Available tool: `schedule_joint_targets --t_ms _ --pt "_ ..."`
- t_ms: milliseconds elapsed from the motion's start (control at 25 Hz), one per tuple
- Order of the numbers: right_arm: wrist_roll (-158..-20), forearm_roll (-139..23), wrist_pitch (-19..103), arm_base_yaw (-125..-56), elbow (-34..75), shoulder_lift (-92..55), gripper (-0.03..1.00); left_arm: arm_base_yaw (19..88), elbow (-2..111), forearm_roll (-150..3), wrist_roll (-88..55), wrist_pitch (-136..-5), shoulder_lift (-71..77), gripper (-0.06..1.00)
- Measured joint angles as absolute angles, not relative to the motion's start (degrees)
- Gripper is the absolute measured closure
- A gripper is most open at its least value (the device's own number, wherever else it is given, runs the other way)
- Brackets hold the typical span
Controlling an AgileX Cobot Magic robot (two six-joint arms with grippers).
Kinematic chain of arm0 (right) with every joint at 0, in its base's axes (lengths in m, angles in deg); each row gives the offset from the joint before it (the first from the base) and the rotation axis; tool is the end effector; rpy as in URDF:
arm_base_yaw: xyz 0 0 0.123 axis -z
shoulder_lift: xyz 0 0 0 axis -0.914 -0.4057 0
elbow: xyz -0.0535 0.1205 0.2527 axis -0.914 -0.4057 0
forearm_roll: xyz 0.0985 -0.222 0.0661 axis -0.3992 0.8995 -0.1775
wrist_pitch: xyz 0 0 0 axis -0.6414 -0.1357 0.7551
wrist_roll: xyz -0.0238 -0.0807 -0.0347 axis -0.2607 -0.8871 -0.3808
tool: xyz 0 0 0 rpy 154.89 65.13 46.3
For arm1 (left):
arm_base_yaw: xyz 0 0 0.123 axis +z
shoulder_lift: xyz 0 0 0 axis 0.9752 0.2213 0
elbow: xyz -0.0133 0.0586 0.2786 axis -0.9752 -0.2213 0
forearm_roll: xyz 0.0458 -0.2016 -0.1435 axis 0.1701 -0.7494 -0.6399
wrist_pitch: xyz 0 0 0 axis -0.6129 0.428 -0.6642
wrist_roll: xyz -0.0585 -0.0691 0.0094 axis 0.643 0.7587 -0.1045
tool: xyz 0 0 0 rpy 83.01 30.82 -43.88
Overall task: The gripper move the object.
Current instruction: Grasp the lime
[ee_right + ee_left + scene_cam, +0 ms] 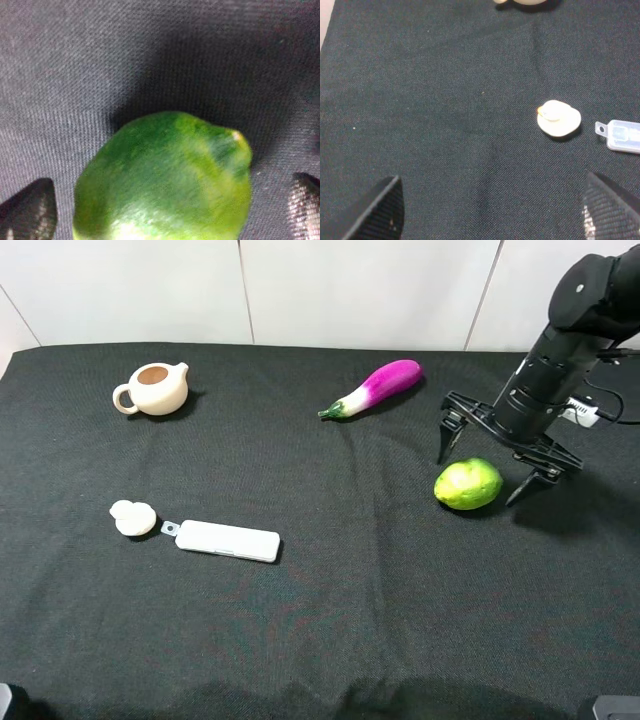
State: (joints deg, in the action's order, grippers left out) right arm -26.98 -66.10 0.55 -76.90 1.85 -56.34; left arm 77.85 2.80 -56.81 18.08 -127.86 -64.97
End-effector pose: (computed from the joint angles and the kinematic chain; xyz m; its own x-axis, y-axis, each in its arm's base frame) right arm 0.3167 0.0803 0.1248 -0.7689 0.6058 0.2044 0.6309 0.7708 0.0883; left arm 0.0094 0.0043 0.2740 -0.5441 0.0020 -0.8390 -0.0450 0.9985 0.0316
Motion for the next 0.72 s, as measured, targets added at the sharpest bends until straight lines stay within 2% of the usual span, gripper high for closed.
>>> schedule_joint_targets --t_ms 720 --pt "-26.53 -66.95 1.65 -77.90 1.85 -59.72 0.27 77.85 2.80 -55.37 18.08 -127.86 -64.97 0.18"
